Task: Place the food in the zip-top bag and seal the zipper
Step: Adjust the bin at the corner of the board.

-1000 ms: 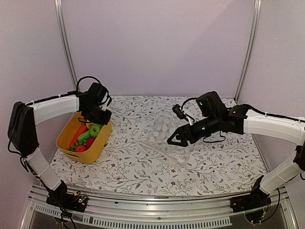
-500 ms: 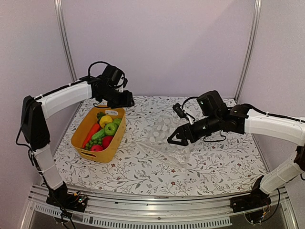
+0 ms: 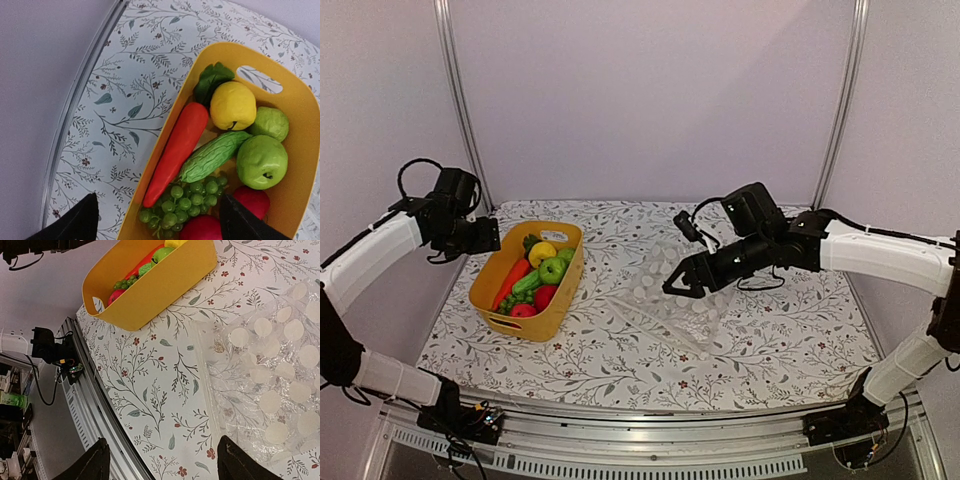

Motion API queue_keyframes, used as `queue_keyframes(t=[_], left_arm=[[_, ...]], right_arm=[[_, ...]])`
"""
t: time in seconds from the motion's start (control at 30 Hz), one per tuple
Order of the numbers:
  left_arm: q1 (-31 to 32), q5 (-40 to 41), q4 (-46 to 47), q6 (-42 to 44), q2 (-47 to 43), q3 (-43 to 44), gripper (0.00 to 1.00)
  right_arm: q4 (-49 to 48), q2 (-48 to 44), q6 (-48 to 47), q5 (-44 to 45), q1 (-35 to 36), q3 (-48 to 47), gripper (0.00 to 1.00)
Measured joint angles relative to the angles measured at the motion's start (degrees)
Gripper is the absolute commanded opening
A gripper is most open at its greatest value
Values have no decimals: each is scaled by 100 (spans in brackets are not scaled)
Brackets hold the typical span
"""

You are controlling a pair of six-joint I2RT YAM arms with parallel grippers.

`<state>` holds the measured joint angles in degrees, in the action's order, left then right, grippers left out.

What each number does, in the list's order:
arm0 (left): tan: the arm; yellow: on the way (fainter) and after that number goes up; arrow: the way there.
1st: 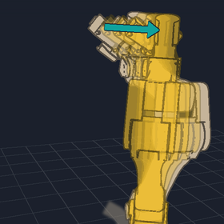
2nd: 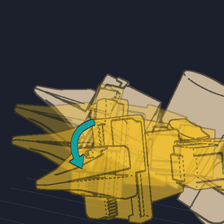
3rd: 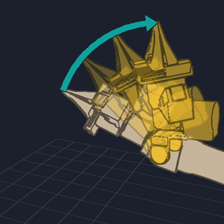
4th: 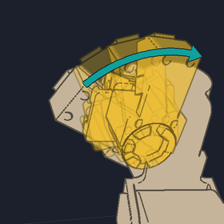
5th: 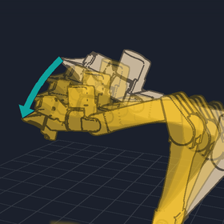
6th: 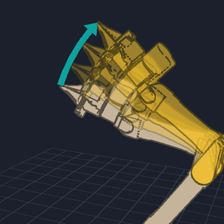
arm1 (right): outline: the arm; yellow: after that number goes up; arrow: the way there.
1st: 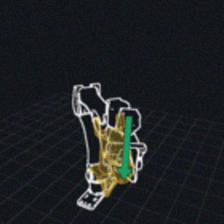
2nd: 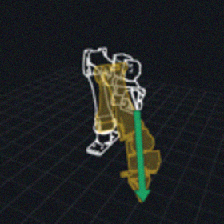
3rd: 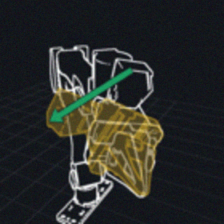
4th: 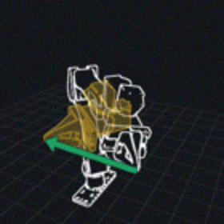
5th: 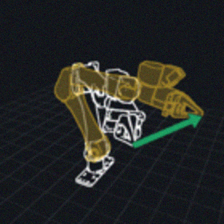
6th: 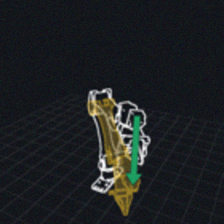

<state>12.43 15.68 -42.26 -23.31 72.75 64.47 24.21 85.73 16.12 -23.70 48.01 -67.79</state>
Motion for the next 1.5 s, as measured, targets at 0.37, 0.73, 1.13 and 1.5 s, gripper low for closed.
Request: queue_keyframes(t=[0.37, 0.73, 1.13, 1.5], left_arm=[[-621, -601, 249, 118, 221, -833, 50], [-645, -640, 632, 350, 774, -831, 30], [-651, -1165, 750, 463, 765, -817, 0], [278, -1154, 752, -385, 107, -1108, 0]], right_arm=[[195, 391, 57, 42, 72, -540, 73], [249, 216, 146, 179, 144, -192, 73], [586, 98, 188, 457, 155, -96, 71], [1113, 295, -2, 1049, 501, -96, 69]])
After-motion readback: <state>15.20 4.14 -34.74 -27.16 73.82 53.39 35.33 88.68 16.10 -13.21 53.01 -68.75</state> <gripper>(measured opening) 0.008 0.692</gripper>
